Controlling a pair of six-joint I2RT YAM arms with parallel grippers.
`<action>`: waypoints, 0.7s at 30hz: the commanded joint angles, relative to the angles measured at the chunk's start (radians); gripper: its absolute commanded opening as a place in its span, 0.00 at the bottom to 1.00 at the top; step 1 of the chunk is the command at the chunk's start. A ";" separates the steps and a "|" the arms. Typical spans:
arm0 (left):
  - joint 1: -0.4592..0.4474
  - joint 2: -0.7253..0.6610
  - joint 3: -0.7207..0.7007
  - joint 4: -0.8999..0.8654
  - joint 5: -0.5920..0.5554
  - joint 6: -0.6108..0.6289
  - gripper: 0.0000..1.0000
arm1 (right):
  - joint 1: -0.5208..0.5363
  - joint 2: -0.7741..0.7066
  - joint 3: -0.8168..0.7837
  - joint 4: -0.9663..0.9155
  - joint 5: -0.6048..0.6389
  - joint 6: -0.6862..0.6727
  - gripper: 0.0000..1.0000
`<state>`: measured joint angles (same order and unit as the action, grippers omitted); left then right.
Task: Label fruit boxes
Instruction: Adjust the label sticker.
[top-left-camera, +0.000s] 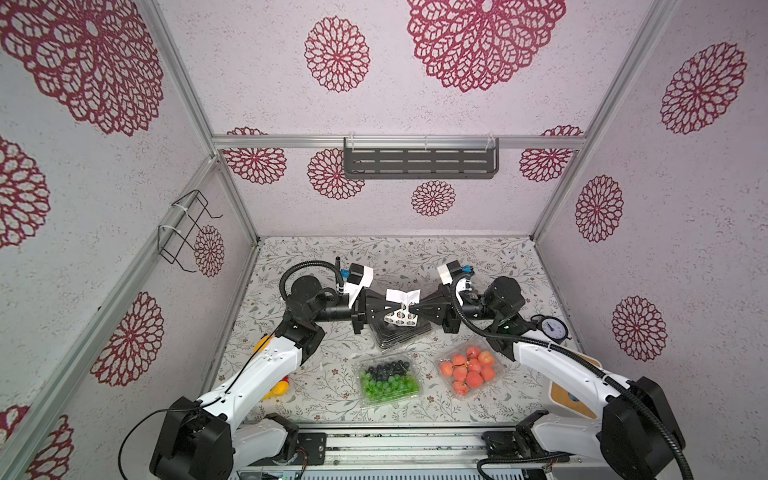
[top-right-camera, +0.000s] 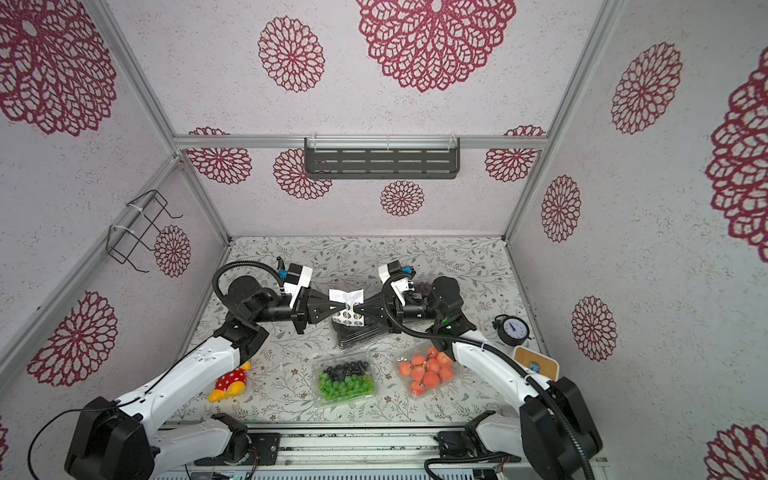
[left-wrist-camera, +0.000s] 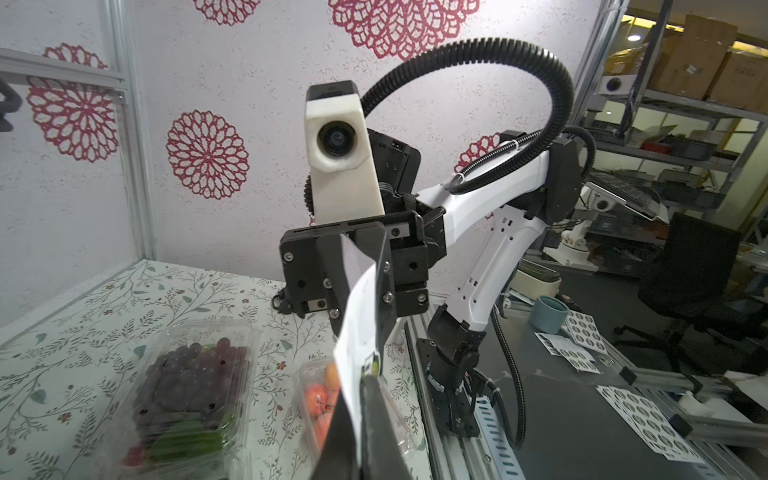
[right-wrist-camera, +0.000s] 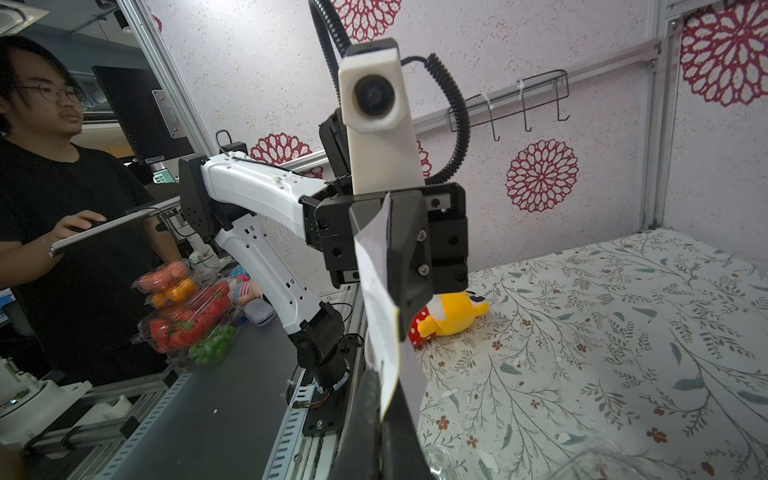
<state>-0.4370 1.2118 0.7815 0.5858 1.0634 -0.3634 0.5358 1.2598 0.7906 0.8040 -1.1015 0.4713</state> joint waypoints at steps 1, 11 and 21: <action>0.018 0.058 0.056 0.042 0.020 -0.047 0.00 | -0.028 0.035 0.046 0.090 -0.035 0.027 0.00; 0.036 0.158 0.085 0.283 0.122 -0.213 0.00 | -0.042 0.125 0.122 0.186 -0.078 0.109 0.00; 0.044 0.152 0.094 0.189 0.106 -0.154 0.00 | -0.041 0.136 0.155 0.103 -0.065 0.076 0.04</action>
<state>-0.3992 1.3746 0.8650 0.8062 1.1687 -0.5354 0.4942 1.3998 0.9066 0.8841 -1.1568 0.5655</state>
